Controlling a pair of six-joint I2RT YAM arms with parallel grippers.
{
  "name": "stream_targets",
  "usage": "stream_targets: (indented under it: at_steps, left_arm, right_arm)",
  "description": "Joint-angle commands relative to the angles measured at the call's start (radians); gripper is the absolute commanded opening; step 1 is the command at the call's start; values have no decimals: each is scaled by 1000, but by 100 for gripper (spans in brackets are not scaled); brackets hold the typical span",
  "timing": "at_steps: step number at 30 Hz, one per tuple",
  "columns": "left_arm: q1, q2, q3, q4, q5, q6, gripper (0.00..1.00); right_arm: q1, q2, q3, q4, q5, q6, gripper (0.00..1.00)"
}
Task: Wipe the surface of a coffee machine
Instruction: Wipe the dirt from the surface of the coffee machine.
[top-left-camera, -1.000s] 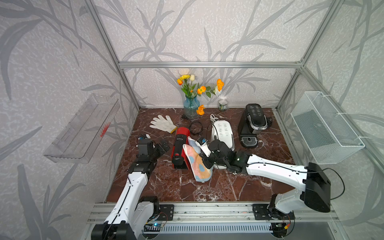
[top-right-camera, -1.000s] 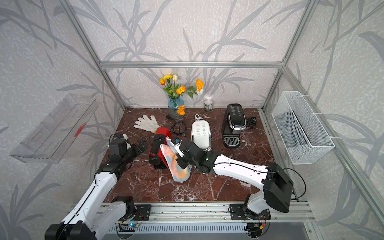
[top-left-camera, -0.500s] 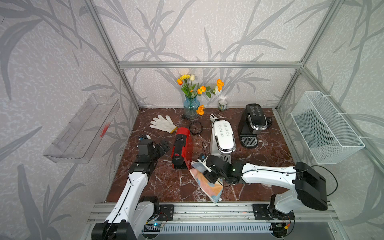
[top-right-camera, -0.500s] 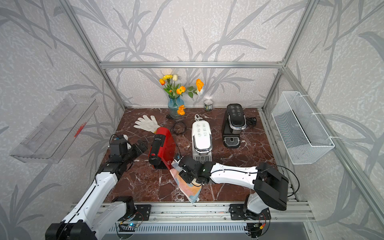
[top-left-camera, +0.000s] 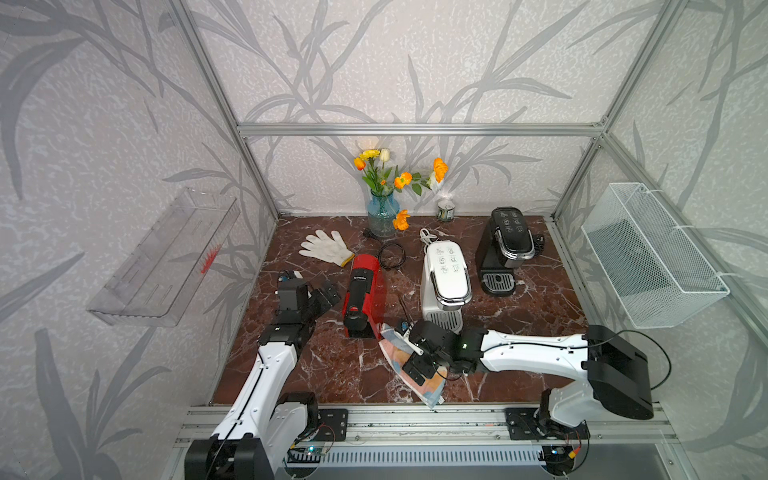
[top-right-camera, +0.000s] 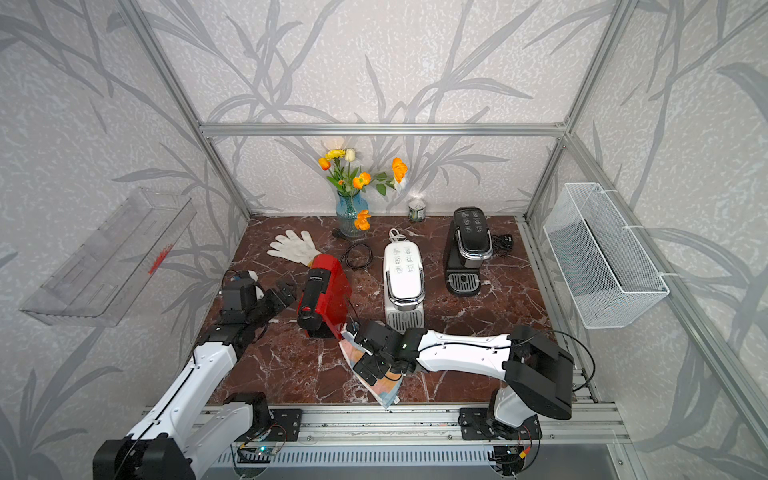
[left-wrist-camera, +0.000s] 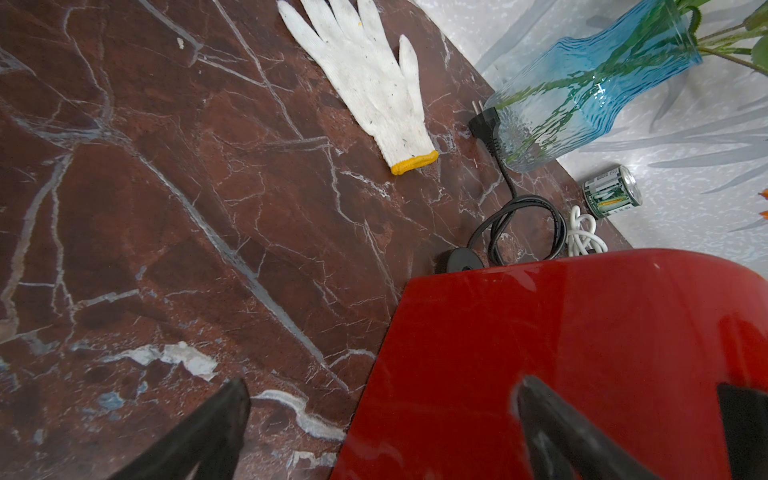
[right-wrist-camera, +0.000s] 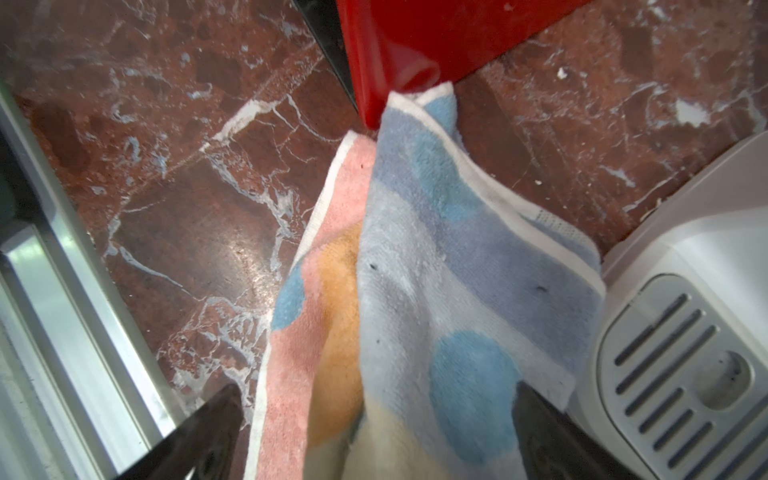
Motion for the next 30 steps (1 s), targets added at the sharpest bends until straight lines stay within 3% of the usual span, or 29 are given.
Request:
stream_targets:
  at_steps: [1,11,13,17,19,26,30]
  left_arm:
    - [2,-1,-7,5,0,13,100]
    - [2,-8,-9,-8,-8,21,99]
    - [1,-8,-11,-11,-13,24,100]
    - [2,-7,-21,-6,-16,25,99]
    - [2,-3,-25,-3,-16,25,100]
    - [2,4,-37,9,-2,33,99]
    - [3,17,-40,25,32,32,100]
  right_arm:
    - [7,71,34,-37,26,-23,100]
    - [6,194,55,-48,-27,-30,97]
    - [7,202,55,-46,-36,-22,85]
    - [7,191,65,-52,3,-7,35]
    - [7,174,75,-54,23,-6,16]
    - [-12,60,176,-35,43,5,12]
    - [-31,-2,216,109,59,-15,10]
